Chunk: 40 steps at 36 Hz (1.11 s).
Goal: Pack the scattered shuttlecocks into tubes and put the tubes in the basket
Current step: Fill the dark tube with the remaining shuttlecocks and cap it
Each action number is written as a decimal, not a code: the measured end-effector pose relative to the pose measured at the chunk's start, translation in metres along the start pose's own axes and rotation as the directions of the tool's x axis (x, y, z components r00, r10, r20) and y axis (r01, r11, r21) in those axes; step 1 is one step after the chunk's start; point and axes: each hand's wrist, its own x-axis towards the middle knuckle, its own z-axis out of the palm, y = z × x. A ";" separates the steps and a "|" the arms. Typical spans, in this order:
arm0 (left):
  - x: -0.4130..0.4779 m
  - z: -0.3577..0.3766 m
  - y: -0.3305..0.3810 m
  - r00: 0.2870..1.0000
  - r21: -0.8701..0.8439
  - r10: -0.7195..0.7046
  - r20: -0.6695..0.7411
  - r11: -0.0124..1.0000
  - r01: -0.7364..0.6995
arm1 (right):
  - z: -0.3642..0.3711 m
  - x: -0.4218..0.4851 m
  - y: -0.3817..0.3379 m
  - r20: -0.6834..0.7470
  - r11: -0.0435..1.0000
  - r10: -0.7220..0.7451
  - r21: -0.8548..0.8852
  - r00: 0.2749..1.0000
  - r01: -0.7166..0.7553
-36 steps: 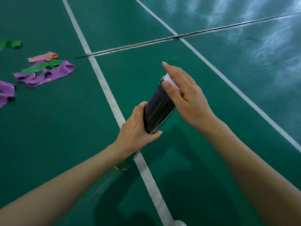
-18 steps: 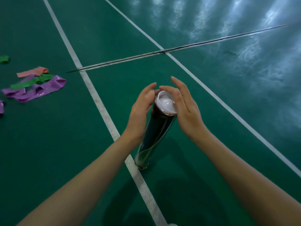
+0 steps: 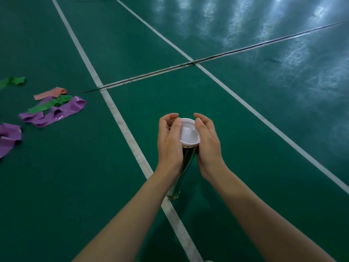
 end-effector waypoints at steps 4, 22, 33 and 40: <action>-0.001 -0.003 0.000 0.996 0.004 0.048 -0.072 0.999 -0.048 | 0.004 -0.004 -0.001 0.037 1.000 -0.015 0.024 0.999 0.014; -0.024 -0.001 -0.002 0.998 0.015 -0.064 -0.012 0.998 0.064 | 0.000 -0.015 -0.003 -0.021 0.987 -0.107 -0.123 0.994 0.104; -0.010 -0.007 -0.005 0.987 0.112 0.121 0.106 0.985 -0.133 | -0.003 -0.008 0.002 -0.076 0.981 -0.130 -0.157 0.989 0.117; -0.005 -0.013 -0.005 0.989 0.122 0.111 0.101 0.985 -0.123 | 0.001 -0.004 0.002 -0.074 0.993 -0.091 -0.077 0.993 0.085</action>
